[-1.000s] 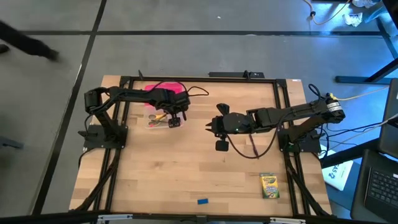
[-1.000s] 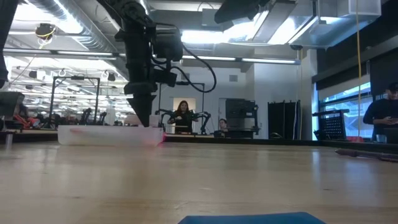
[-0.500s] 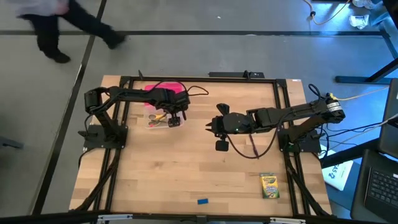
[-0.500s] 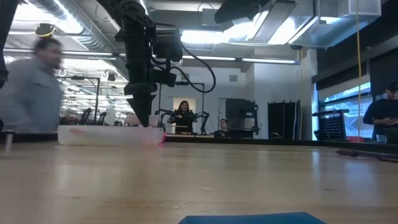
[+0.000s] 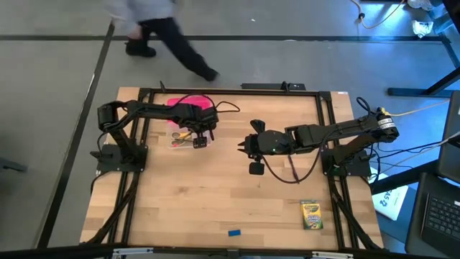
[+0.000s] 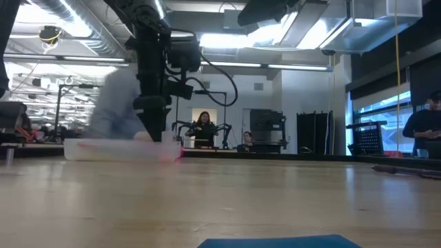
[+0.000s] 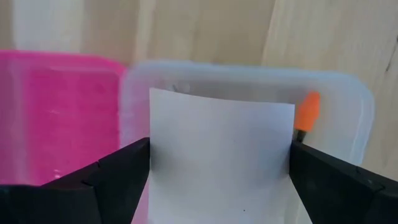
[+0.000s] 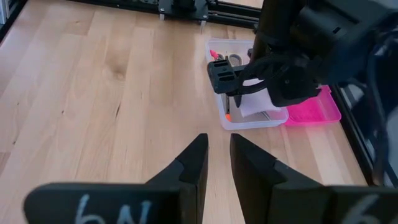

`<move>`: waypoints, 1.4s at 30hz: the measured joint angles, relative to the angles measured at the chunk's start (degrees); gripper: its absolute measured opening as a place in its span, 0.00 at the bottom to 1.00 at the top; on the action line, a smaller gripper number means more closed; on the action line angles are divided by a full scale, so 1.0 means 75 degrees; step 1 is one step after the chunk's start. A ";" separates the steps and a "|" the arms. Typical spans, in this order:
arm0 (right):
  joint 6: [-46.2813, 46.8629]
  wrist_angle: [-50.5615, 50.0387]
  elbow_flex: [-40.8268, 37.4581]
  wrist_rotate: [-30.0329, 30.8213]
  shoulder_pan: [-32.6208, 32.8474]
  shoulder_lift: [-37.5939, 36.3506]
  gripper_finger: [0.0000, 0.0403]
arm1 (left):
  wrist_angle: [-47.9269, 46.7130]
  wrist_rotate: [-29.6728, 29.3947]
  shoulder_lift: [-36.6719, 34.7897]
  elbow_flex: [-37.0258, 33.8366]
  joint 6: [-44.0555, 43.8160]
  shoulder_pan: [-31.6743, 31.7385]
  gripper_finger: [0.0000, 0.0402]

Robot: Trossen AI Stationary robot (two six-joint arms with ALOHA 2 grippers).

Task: Pack school essentials
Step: Put the light pink sticky note into the pink supply box, then put the purple pen into the pink supply box

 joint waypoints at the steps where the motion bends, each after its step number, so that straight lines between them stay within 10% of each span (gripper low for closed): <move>1: 0.0000 -0.0001 0.0000 0.0000 0.0000 0.0000 0.18 | 0.0069 0.0064 0.0000 -0.0078 -0.0056 0.0000 0.88; 42: 0.0000 -0.0001 -0.0002 0.0003 -0.0001 0.0000 0.18 | 0.0405 0.0319 -0.0694 -0.0249 -0.0935 -0.0213 0.99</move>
